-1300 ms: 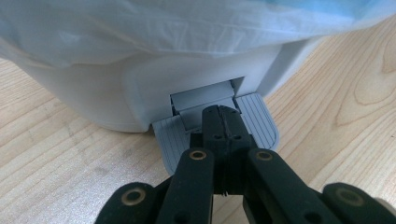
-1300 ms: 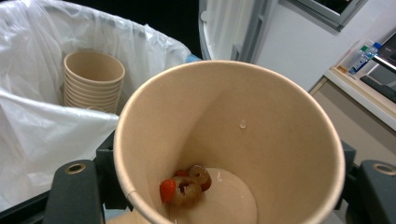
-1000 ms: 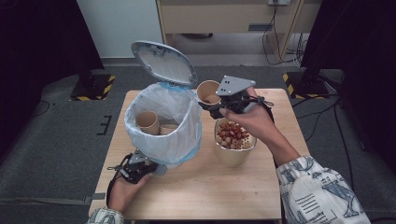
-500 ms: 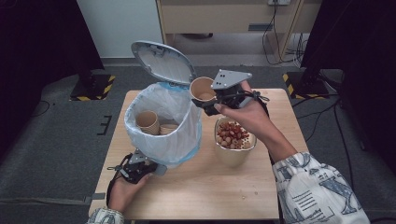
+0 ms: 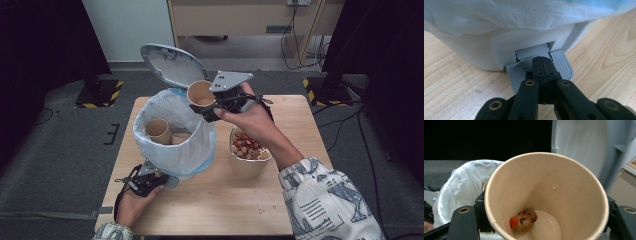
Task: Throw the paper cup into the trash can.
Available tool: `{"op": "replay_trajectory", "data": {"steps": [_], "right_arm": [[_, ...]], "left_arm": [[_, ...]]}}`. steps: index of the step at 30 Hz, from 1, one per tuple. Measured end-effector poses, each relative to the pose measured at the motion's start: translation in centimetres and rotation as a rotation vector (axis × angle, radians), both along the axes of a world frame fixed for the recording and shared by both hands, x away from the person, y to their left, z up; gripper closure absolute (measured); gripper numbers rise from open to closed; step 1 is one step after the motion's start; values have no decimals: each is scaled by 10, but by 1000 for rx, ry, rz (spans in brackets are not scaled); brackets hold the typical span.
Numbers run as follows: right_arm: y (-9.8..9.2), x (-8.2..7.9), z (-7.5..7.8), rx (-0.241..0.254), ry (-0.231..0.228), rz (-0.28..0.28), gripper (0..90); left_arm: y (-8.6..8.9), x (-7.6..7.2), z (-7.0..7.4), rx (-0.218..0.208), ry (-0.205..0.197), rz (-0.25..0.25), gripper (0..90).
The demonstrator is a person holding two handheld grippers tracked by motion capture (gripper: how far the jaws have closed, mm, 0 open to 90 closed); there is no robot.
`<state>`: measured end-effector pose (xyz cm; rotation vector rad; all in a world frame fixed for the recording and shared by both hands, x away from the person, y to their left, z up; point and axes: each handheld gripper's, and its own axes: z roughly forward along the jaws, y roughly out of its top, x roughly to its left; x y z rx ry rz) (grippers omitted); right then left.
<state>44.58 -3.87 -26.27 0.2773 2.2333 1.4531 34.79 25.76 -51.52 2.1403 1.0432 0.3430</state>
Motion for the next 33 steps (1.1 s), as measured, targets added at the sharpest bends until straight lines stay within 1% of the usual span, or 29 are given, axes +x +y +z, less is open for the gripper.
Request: {"op": "replay_trajectory", "data": {"steps": [9, 14, 19, 28, 31, 32, 33], "right_arm": [[20, 4, -5, 11, 18, 22, 268], [32, 7, -9, 5, 24, 33, 268], [41, 9, -12, 12, 41, 41, 268], [50, 11, -17, 11, 56, 50, 264], [53, 14, -20, 10, 62, 47, 240], [54, 14, -20, 16, 66, 41, 219], [55, 15, -21, 29, 85, 40, 182]], "left_arm": [[0, 0, 0, 0, 1, 0, 900], [0, 0, 0, 1, -2, -2, 900], [0, 0, 0, 1, -2, -2, 900], [0, 0, 0, 1, -1, -2, 900], [0, 0, 0, 1, -2, -2, 900], [0, 0, 0, 0, -1, -2, 900], [0, 0, 0, 0, -1, -2, 900]]}}
